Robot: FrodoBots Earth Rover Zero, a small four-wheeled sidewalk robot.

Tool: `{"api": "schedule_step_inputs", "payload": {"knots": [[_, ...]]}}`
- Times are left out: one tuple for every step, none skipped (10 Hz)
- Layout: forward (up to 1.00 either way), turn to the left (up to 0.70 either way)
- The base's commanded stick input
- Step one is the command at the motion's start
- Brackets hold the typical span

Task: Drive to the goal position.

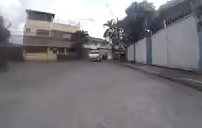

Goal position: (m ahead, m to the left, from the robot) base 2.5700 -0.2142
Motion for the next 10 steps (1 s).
{"api": "schedule_step_inputs", "payload": {"knots": [[1.00,0.00],[1.00,0.00],[1.00,0.00],[1.00,0.00],[1.00,0.00],[1.00,0.00],[1.00,0.00],[1.00,0.00],[1.00,0.00],[1.00,0.00]]}}
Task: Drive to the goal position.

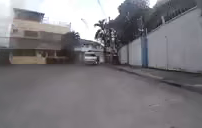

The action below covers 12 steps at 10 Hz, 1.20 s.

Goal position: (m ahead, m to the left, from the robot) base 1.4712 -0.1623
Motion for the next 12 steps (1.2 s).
{"api": "schedule_step_inputs", "payload": {"knots": [[1.00,0.00],[1.00,0.00],[1.00,0.00],[0.91,0.00],[0.20,0.00],[-0.35,0.00],[-0.83,0.00],[-0.94,0.00],[-0.95,0.00],[-0.97,0.00],[-0.99,0.00],[-1.00,0.00]]}}
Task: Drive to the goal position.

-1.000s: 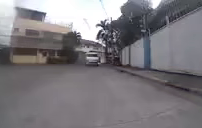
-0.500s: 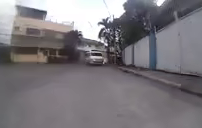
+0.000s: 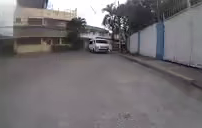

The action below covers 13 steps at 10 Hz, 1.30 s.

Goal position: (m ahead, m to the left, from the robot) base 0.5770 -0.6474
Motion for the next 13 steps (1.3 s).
{"api": "schedule_step_inputs", "payload": {"knots": [[-1.00,0.00],[-1.00,0.00],[-1.00,0.00],[-1.00,0.00],[-1.00,0.00],[-1.00,0.00],[-1.00,0.00],[-1.00,0.00],[-0.87,0.00],[-0.65,0.00],[-0.44,0.00],[-0.23,0.00],[-0.02,0.00]]}}
